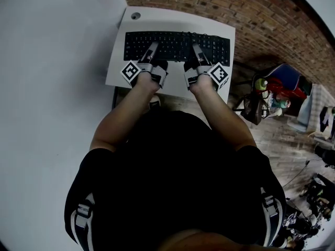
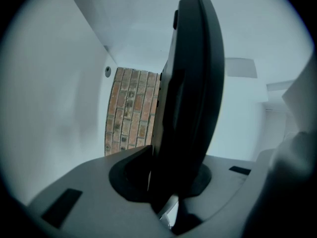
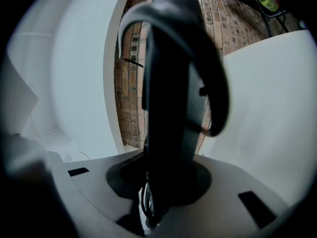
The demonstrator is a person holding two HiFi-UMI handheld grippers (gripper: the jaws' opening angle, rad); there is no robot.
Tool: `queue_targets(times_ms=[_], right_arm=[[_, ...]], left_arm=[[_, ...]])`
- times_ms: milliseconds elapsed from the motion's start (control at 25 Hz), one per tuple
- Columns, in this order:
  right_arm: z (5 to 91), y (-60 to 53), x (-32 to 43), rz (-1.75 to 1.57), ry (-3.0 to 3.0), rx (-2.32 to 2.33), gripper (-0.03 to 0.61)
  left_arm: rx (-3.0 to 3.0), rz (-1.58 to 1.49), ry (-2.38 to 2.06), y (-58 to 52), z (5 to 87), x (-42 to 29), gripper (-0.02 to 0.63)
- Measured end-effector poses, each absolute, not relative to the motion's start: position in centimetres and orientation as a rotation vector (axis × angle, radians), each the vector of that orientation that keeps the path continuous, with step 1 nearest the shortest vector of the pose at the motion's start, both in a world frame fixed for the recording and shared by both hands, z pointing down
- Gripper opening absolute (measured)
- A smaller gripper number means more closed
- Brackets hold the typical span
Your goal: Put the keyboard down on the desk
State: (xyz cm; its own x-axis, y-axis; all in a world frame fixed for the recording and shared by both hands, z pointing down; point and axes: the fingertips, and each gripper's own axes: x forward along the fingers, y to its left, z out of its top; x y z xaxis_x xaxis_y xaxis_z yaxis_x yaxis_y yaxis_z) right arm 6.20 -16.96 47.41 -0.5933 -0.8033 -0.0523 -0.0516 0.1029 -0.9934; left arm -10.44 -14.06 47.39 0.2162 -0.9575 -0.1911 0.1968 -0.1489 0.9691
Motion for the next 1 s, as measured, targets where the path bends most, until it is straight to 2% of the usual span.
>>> queue_targets(times_ms=[1000], right_arm=[[48.2, -20.5, 1.6, -1.554, 1.754, -0.88, 0.115]], left_arm=[[1.264, -1.207, -0.797, -17.9, 48.4, -15.1, 0.087]])
